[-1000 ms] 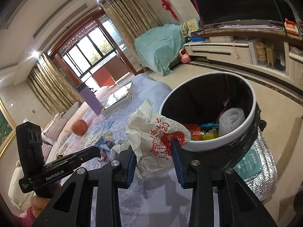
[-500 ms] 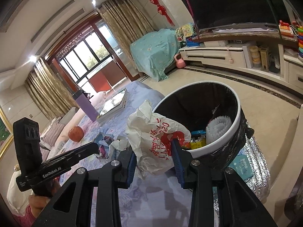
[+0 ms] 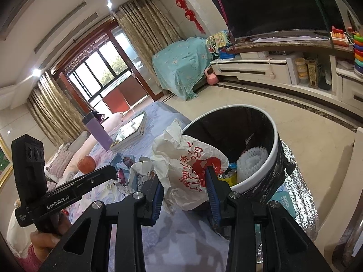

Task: Collect trash
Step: 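Carry the blue wrapper and white plastic bag over the trash bin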

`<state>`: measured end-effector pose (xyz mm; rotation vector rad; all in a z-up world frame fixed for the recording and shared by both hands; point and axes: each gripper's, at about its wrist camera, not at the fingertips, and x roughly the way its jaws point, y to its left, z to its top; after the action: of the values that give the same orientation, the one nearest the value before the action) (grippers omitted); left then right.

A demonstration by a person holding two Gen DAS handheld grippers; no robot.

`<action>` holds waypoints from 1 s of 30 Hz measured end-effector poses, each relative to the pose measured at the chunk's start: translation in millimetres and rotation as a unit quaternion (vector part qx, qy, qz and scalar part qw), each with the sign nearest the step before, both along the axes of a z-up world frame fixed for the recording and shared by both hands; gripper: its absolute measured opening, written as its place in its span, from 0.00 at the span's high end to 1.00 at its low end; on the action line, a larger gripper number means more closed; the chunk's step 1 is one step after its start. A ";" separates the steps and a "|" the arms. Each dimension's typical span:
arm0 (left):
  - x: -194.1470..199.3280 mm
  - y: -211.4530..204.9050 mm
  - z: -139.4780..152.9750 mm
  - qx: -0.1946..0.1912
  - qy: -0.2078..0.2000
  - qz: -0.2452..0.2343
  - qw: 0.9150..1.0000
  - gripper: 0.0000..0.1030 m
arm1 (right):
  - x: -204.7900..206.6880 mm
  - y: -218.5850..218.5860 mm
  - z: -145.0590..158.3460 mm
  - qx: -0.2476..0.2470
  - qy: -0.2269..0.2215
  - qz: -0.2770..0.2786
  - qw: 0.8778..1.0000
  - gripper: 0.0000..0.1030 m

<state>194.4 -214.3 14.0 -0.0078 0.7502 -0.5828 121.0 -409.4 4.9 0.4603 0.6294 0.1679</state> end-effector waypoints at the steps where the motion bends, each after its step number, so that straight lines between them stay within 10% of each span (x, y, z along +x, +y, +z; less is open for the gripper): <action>1: 1.1 -1.5 0.4 0.000 -0.001 -0.001 1.000 0.81 | 0.6 -1.3 0.2 0.000 0.000 -0.001 1.000 0.66; 30: 32.2 -43.2 -7.7 0.015 0.004 -0.010 1.000 0.81 | 23.6 -18.9 4.6 -0.025 0.016 -0.015 0.999 0.66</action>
<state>226.6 -257.5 6.3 0.0250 0.7674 -0.5900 144.6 -428.2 9.5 0.4247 0.6569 0.1151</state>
